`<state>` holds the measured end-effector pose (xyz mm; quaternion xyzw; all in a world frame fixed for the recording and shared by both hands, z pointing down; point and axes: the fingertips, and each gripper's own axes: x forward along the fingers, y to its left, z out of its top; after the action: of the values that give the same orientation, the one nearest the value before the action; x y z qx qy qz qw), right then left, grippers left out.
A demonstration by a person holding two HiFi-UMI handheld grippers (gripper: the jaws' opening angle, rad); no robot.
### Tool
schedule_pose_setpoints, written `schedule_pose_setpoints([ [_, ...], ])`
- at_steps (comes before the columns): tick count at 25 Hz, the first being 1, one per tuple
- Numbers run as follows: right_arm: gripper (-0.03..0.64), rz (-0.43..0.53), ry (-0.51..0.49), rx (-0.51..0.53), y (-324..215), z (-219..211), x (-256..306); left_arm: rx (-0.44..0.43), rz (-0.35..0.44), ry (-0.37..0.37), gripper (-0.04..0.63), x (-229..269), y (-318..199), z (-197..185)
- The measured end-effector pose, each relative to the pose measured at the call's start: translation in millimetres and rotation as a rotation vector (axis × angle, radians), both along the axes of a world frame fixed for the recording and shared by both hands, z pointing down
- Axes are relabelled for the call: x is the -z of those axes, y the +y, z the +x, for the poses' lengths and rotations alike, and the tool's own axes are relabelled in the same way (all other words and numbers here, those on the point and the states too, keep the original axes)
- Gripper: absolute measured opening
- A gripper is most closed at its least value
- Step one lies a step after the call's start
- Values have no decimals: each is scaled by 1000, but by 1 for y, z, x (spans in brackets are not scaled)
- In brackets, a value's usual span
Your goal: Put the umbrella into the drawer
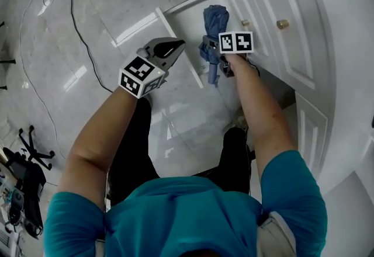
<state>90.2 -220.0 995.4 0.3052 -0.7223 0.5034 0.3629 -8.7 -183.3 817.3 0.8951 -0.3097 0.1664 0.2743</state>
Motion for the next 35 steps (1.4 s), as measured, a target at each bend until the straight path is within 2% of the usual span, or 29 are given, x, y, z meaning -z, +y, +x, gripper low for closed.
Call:
schedule_pose_setpoints([
  [9,276,-9,69,-71,-20,11,-79,-52,9,12,15,-41,-19,7],
  [15,278,-70,64,-157,-32,16,-118,-68,7,21,15,-52,-21,3],
  [18,278,-81,56,-191,-41,14,-128,-51,0,35,15,-53,-21,-1],
  [23,278,-43,67,-166,-51,5,-134,-36,0,42,15,-56,-20,-6],
  [26,278,-27,88,-206,-55,7,-143,-29,2,44,15,-57,-20,-9],
  [31,278,-55,151,-241,-46,15,-161,-16,9,45,14,-58,-21,-16],
  [35,281,-88,161,-261,-40,20,-169,-10,14,45,15,-58,-19,-20],
])
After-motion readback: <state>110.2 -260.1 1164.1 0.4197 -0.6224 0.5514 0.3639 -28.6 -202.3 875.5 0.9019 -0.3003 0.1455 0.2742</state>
